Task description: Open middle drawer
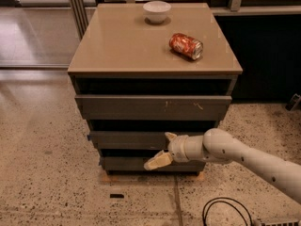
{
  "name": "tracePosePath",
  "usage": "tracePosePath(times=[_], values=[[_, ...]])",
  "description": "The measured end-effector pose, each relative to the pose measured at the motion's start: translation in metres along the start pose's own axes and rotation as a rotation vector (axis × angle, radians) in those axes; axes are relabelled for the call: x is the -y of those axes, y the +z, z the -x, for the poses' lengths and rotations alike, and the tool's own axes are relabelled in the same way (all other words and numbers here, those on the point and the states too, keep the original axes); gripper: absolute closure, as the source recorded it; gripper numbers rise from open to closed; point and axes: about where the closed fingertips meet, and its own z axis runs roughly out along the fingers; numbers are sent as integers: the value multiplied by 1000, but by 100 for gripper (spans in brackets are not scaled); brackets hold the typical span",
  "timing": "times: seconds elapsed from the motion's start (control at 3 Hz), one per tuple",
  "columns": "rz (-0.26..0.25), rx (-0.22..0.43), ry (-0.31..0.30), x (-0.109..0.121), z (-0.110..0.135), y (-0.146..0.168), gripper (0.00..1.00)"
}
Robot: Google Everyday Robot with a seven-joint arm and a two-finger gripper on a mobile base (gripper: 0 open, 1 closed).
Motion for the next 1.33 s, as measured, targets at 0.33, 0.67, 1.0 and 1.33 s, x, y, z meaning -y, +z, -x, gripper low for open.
tracePosePath(times=[0.33,0.67,1.0,1.33], values=[[-56,-8,9,19,-10,16,0],[-159,-19,59,46,-19,29,0],[-186,-56,40,48,-16,37,0],[-116,-11,76,41,-13,38,0]])
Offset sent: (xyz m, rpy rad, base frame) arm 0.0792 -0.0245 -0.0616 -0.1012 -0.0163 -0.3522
